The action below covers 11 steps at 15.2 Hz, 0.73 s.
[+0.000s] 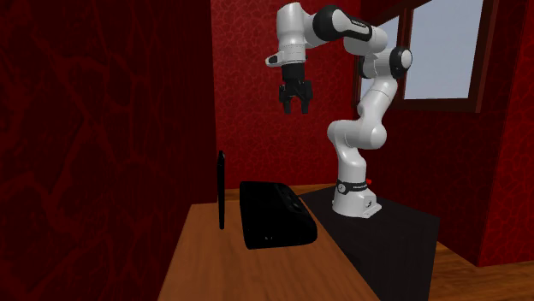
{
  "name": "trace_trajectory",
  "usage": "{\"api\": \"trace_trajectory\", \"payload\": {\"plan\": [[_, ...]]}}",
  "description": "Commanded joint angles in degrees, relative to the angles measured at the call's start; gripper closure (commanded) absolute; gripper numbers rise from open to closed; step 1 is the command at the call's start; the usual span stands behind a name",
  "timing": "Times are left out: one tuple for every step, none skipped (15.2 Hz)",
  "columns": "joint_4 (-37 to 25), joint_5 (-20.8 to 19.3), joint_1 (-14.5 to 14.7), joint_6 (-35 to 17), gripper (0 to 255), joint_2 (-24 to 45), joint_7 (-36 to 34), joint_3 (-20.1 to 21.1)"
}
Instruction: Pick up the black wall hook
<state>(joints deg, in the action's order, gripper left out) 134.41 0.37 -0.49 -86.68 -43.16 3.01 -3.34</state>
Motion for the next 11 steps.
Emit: {"api": "trace_trajectory", "payload": {"plan": [[0.0,0.0,0.0,0.0,0,0.0,0.0,0.0],[-0.64,-0.69,0.65,-1.38,0,1.94,2.79,-0.92],[-1.37,-1.31,1.36,-2.72,0,3.93,5.54,-1.83],[-2.2,-1.84,2.03,-4.03,0,5.95,8.28,-2.67],[-3.1,-2.29,2.74,-5.29,0,8.01,10.98,-3.48],[-4.09,-2.65,3.43,-6.5,0,10.1,13.68,-4.24],[-5.15,-2.93,4.11,-7.66,0,12.2,16.37,-4.94],[-6.28,-3.14,4.83,-8.77,0,14.32,19.02,-5.62],[-7.48,-3.25,5.5,-9.82,0,16.45,21.67,-6.22],[-8.75,-3.3,6.17,-10.82,0,18.58,24.31,-6.78],[-10.08,-3.27,6.82,-11.75,0,20.72,26.93,-7.28]]}}
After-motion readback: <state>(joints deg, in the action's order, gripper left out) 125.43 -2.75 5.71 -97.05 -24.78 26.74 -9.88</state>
